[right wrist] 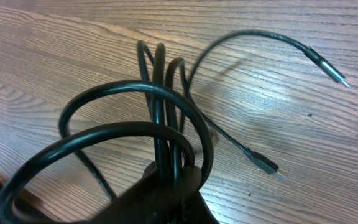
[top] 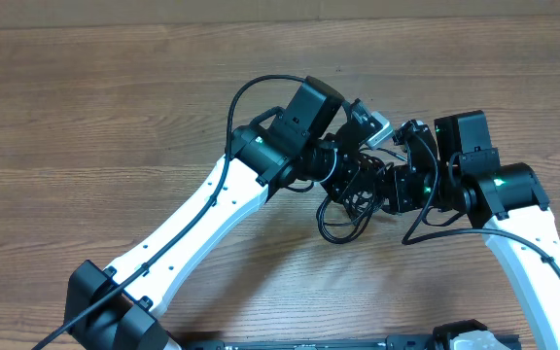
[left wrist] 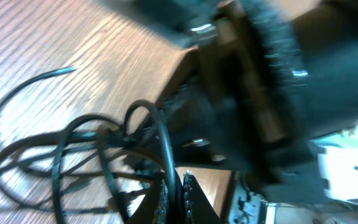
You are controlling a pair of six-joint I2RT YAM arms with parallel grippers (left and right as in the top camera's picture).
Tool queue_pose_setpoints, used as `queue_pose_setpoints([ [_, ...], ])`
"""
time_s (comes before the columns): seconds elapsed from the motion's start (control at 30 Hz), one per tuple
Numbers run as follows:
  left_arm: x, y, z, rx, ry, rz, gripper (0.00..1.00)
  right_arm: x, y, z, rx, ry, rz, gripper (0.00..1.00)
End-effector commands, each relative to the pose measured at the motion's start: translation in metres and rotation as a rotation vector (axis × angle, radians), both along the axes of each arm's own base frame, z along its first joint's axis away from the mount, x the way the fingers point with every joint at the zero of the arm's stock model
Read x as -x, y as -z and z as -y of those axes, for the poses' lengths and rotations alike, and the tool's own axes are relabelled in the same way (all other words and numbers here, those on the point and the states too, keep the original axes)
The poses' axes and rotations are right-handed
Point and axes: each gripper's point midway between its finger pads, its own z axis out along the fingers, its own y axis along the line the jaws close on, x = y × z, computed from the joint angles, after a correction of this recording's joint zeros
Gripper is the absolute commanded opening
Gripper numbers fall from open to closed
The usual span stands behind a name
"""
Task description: Untangle cables
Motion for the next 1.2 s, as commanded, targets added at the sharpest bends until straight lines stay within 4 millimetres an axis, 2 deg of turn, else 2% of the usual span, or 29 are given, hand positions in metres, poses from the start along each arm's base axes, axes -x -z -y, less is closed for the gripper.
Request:
queue_pose_setpoints([
  [0.0,-0.018,0.013,-0.012,-0.111,-0.194,-0.02,0.04,-0.001,-0.009,-0.008,-0.043,-0.012,0.022,0.04],
  [0.07,-0.031,0.021,-0.023,-0.17,-0.323,-0.037,0.05,-0.001,-0.009,-0.007,-0.042,-0.007,0.021,0.04],
  [0.13,-0.039,0.025,-0.032,-0.207,-0.414,-0.049,0.13,-0.001,-0.009,-0.007,-0.042,-0.007,0.021,0.04],
  [0.2,-0.042,0.027,-0.035,-0.22,-0.444,-0.047,0.41,-0.001,-0.009,-0.007,-0.043,-0.004,0.019,0.04],
  [0.23,-0.042,0.027,-0.035,-0.221,-0.444,-0.046,0.6,-0.002,-0.009,-0.006,-0.042,0.006,0.016,0.04],
  [0.27,-0.042,0.027,-0.035,-0.221,-0.444,-0.046,0.75,-0.002,-0.008,-0.005,-0.038,0.018,0.015,0.04],
  [0.33,-0.042,0.027,-0.036,-0.224,-0.444,-0.047,0.96,-0.004,-0.007,-0.002,-0.024,0.048,0.01,0.04],
  [0.37,-0.042,0.028,-0.036,-0.228,-0.447,-0.046,1.0,-0.005,-0.006,0.0,-0.017,0.059,0.009,0.04],
  [0.67,-0.045,0.034,-0.046,-0.274,-0.482,-0.034,1.0,-0.005,-0.003,0.007,0.017,0.083,0.008,0.04],
  [0.77,-0.052,0.036,-0.054,-0.298,-0.562,-0.038,1.0,-0.005,-0.003,0.007,0.021,0.085,0.007,0.04],
  [1.03,-0.07,0.046,-0.094,-0.395,-0.907,-0.071,1.0,-0.006,-0.003,0.007,0.021,0.085,0.008,0.04],
  [1.17,-0.07,0.046,-0.095,-0.396,-0.913,-0.073,1.0,-0.006,-0.003,0.007,0.021,0.085,0.008,0.04],
])
